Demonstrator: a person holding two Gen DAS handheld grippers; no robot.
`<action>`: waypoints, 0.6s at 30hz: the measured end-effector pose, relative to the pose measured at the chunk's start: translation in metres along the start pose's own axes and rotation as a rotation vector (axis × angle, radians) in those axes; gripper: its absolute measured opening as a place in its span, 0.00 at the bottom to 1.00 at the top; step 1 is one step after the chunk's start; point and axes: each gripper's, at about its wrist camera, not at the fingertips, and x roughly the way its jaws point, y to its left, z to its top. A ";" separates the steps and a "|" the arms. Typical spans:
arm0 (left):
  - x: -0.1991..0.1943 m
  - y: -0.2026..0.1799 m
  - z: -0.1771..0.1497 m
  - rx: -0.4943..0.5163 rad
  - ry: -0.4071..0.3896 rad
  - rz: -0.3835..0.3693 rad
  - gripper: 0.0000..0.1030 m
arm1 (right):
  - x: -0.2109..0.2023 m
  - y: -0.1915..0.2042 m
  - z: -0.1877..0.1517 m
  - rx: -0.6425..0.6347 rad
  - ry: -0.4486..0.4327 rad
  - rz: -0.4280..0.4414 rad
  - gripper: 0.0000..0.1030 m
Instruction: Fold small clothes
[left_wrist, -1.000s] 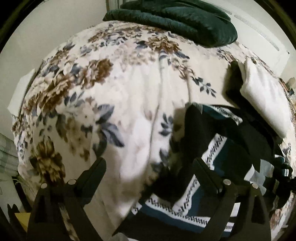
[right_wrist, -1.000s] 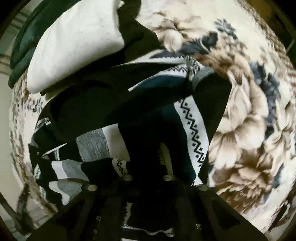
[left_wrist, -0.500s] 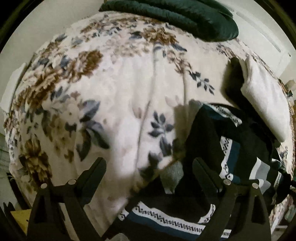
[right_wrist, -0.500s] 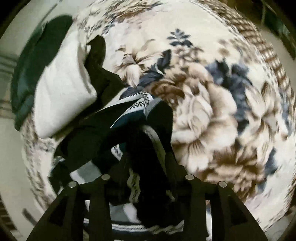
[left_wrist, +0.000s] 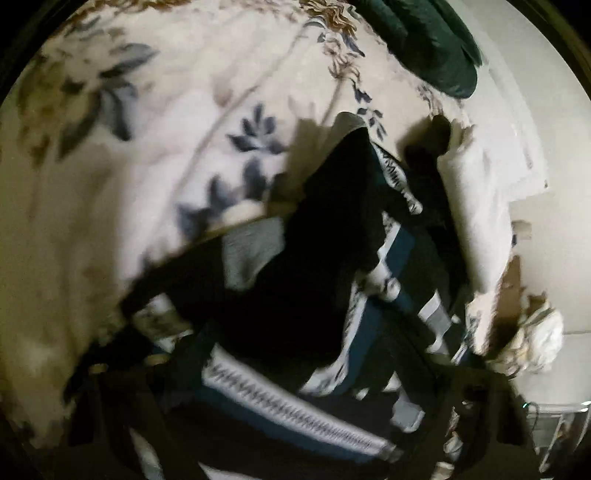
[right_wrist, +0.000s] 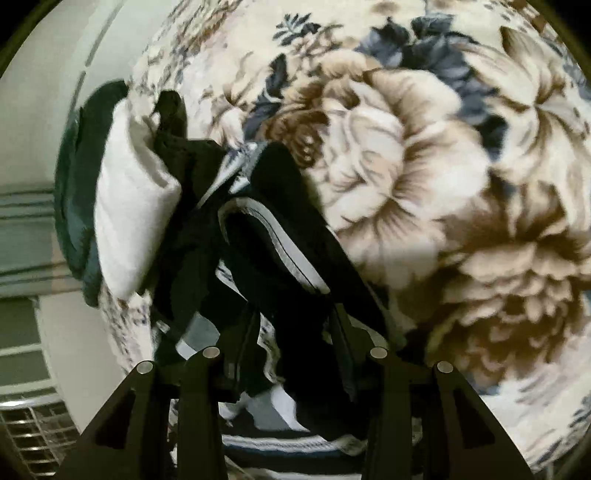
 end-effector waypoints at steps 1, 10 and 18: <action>0.007 -0.002 0.003 -0.002 0.011 0.003 0.31 | 0.000 0.002 -0.001 0.012 0.004 0.002 0.08; -0.012 0.005 0.005 0.065 -0.028 0.023 0.17 | -0.028 0.013 -0.030 -0.105 0.075 -0.247 0.08; -0.004 0.030 0.002 -0.048 -0.002 -0.035 0.53 | -0.014 0.143 -0.059 -0.606 0.128 -0.274 0.43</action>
